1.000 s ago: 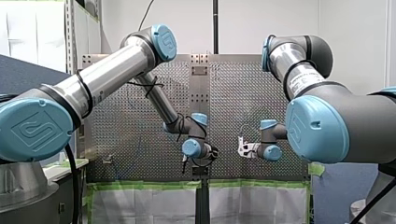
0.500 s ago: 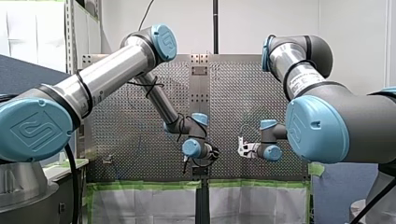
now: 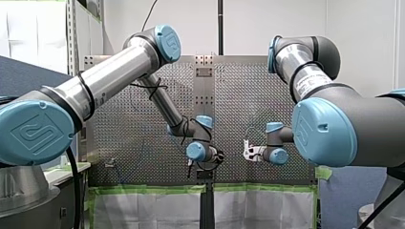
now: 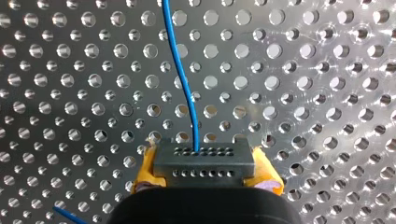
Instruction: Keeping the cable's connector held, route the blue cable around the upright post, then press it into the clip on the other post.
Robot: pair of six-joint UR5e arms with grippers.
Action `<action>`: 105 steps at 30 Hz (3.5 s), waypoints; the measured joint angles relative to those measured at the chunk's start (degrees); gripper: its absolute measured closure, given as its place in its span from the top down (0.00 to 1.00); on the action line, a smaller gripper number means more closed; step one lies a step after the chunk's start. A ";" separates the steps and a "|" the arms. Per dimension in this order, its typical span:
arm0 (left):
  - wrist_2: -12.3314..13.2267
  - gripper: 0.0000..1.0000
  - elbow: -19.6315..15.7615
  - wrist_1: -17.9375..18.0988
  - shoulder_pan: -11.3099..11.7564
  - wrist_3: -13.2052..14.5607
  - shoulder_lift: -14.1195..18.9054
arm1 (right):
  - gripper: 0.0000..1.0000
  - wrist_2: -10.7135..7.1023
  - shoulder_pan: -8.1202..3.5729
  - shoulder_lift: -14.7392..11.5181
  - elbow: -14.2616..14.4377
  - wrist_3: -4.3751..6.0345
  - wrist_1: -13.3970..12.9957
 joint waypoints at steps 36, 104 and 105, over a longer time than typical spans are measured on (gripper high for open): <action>-5.51 1.00 -6.34 5.84 -4.47 -1.40 6.10 | 0.00 -0.04 -0.86 0.01 0.01 -0.22 0.21; -16.18 1.00 -42.23 11.78 3.39 -24.73 41.99 | 0.00 0.04 -2.06 1.05 -0.23 -0.38 0.30; -16.19 1.00 -42.54 11.78 3.39 -24.67 42.29 | 0.00 0.04 -2.06 1.05 -0.23 -0.39 0.30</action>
